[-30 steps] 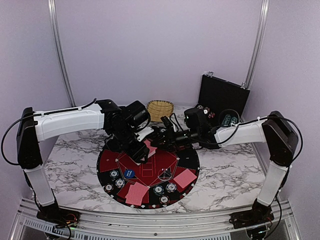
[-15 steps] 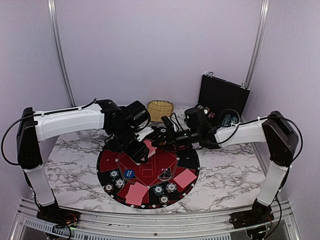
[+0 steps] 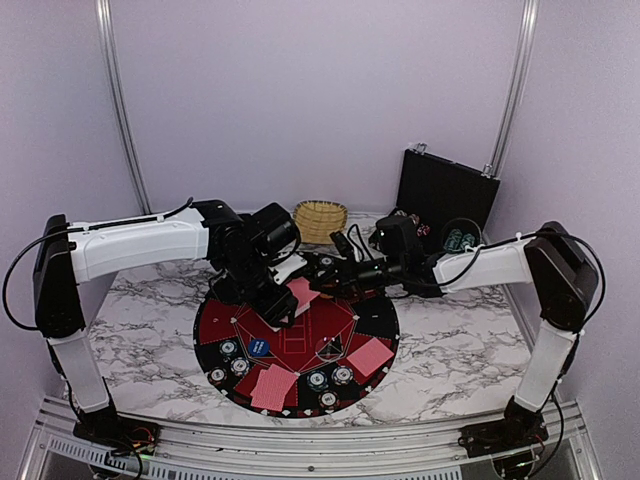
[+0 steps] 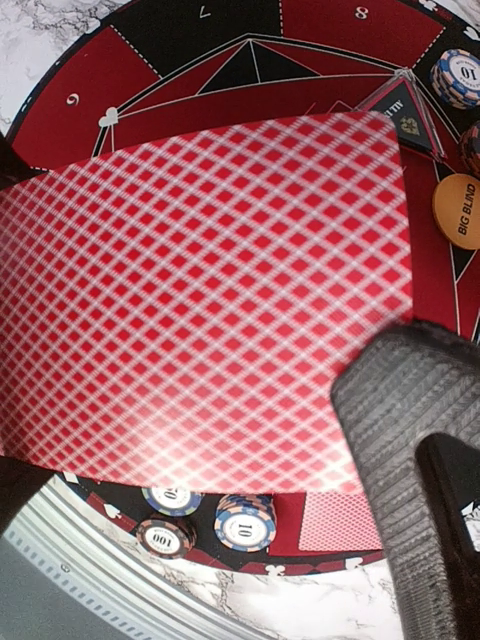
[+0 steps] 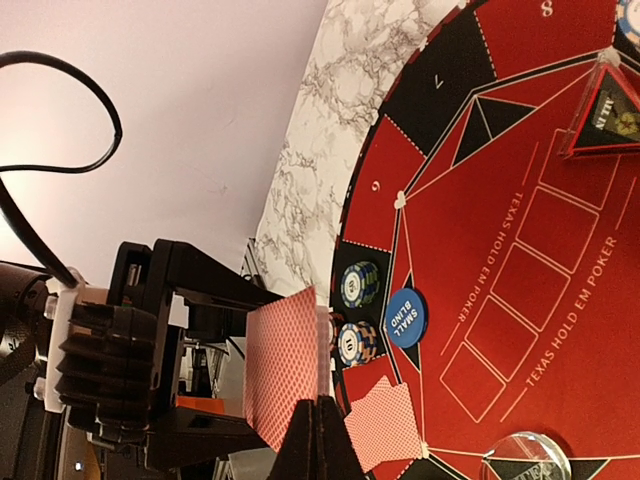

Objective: Distribute texas hold em gaming equipment
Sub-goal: Pick up the poker card from the face-down deck piles.

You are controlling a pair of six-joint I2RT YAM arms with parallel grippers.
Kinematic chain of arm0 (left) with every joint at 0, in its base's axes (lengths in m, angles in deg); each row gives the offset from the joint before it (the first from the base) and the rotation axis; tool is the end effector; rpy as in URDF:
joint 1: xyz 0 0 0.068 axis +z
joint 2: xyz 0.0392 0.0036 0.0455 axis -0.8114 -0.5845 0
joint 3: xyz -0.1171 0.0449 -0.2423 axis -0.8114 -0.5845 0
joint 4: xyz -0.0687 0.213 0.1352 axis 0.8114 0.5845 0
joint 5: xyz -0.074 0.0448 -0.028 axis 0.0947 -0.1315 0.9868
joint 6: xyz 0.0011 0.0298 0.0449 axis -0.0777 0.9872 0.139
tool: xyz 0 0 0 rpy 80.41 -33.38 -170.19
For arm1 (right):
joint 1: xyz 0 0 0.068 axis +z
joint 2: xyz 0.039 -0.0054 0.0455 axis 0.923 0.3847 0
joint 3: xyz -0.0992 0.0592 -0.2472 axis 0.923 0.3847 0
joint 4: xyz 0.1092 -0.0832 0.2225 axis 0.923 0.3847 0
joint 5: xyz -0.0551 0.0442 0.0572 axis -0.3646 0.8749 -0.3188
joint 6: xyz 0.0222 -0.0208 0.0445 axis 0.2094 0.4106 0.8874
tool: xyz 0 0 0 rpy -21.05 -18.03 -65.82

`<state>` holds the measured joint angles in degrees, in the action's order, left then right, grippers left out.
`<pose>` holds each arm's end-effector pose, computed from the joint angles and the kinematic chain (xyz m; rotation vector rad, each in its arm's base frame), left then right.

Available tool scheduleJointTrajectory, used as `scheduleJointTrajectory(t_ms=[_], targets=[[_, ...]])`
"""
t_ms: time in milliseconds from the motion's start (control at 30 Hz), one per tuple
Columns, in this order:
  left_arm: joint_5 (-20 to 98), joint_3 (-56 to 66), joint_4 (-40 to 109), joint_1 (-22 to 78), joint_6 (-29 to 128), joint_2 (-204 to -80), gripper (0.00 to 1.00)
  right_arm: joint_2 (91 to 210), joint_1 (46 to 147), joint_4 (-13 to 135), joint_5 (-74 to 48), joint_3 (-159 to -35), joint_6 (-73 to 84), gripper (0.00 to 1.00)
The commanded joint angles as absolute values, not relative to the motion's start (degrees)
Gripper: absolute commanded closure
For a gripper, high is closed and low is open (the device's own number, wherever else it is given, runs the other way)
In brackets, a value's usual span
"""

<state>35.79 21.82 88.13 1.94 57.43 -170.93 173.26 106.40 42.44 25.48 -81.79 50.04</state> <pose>0.2308 -0.3033 0.2622 1.1738 2.5371 -0.3765 0.2882 0.2666 0.2032 -0.3602 2.3374 1.7104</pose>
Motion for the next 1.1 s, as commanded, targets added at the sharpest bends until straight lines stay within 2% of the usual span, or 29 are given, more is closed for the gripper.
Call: scheduleJointTrajectory(t_ms=[0, 1067], targets=[[35.8, 21.7, 88.4, 1.9, 57.4, -170.1, 0.51, 171.3, 105.6, 40.0, 25.7, -81.2, 51.5, 1.00], [35.3, 21.4, 88.3, 2.2, 57.4, -169.6, 0.51, 169.4, 103.6, 28.1, 30.6, -76.2, 61.0, 1.00]])
